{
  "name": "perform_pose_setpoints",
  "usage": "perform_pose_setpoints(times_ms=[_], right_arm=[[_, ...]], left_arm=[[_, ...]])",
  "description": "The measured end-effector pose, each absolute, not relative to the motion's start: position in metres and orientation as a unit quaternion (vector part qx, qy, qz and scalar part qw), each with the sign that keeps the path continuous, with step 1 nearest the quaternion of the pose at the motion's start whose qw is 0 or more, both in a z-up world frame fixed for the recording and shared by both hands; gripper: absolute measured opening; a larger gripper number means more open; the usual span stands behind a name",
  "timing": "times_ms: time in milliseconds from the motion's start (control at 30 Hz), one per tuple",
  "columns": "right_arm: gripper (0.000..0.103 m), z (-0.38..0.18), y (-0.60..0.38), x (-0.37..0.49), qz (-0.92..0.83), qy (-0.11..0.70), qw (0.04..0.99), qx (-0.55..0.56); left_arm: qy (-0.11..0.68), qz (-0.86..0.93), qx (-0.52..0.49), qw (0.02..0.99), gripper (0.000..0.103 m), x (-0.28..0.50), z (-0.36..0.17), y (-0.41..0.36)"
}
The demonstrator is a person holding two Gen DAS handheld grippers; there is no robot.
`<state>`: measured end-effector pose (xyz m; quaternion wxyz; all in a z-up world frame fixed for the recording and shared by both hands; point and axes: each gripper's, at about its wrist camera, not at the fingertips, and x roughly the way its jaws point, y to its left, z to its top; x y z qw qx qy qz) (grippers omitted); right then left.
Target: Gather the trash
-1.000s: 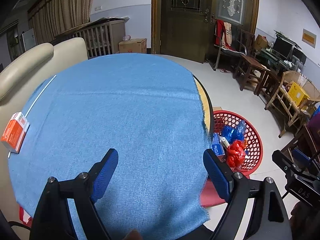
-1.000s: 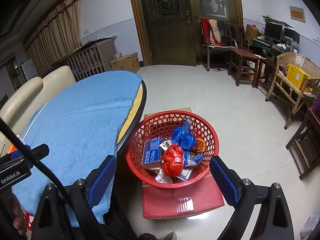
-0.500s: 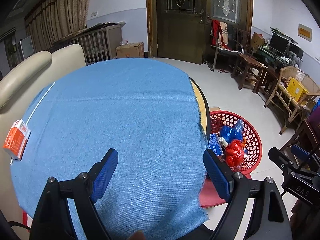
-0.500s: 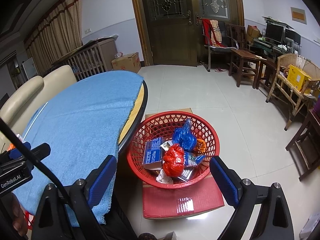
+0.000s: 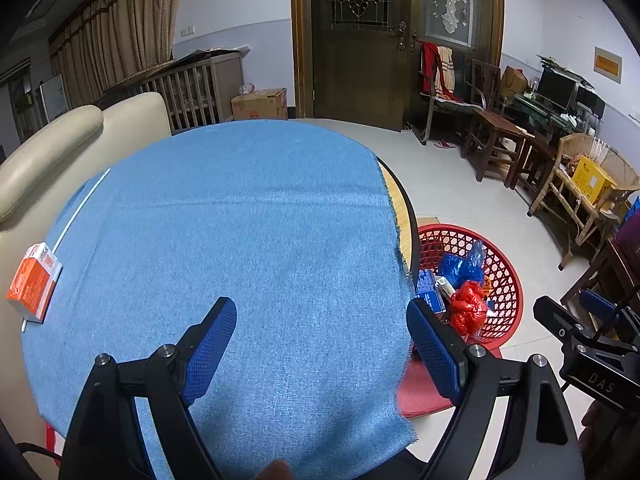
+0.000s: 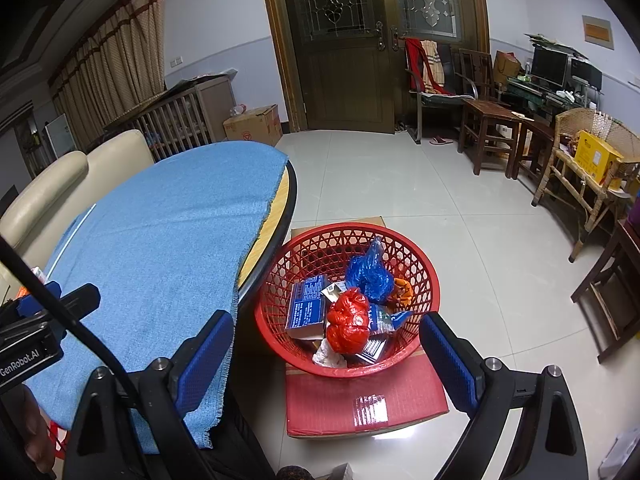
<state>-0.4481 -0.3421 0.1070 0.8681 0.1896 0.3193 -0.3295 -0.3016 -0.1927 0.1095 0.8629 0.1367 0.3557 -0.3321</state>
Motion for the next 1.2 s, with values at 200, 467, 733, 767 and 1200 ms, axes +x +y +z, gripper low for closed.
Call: perform_pose_setpoints(times_ms=[200, 467, 733, 767, 1200], right_arm=[[0.096, 0.1075, -0.3415, -0.4481, -0.33, 0.32, 0.868, 0.189], [0.096, 0.1061, -0.3412, -0.4482, -0.33, 0.32, 0.868, 0.188], [0.096, 0.1049, -0.3407, -0.4483, -0.33, 0.32, 0.868, 0.187], [0.096, 0.1048, -0.3407, -0.4482, -0.33, 0.321, 0.868, 0.187], [0.096, 0.1047, -0.3405, -0.4482, -0.33, 0.322, 0.868, 0.186]], left_arm=[[0.356, -0.333, 0.137, 0.863, 0.087, -0.3016, 0.1095, -0.1924], [0.355, -0.333, 0.138, 0.862, 0.087, -0.3019, 0.1092, -0.1931], [0.354, -0.336, 0.137, 0.862, 0.087, -0.3039, 0.1085, -0.1942], [0.354, -0.336, 0.138, 0.862, 0.087, -0.3041, 0.1083, -0.1944], [0.351, -0.341, 0.14, 0.861, 0.087, -0.3056, 0.1076, -0.1947]])
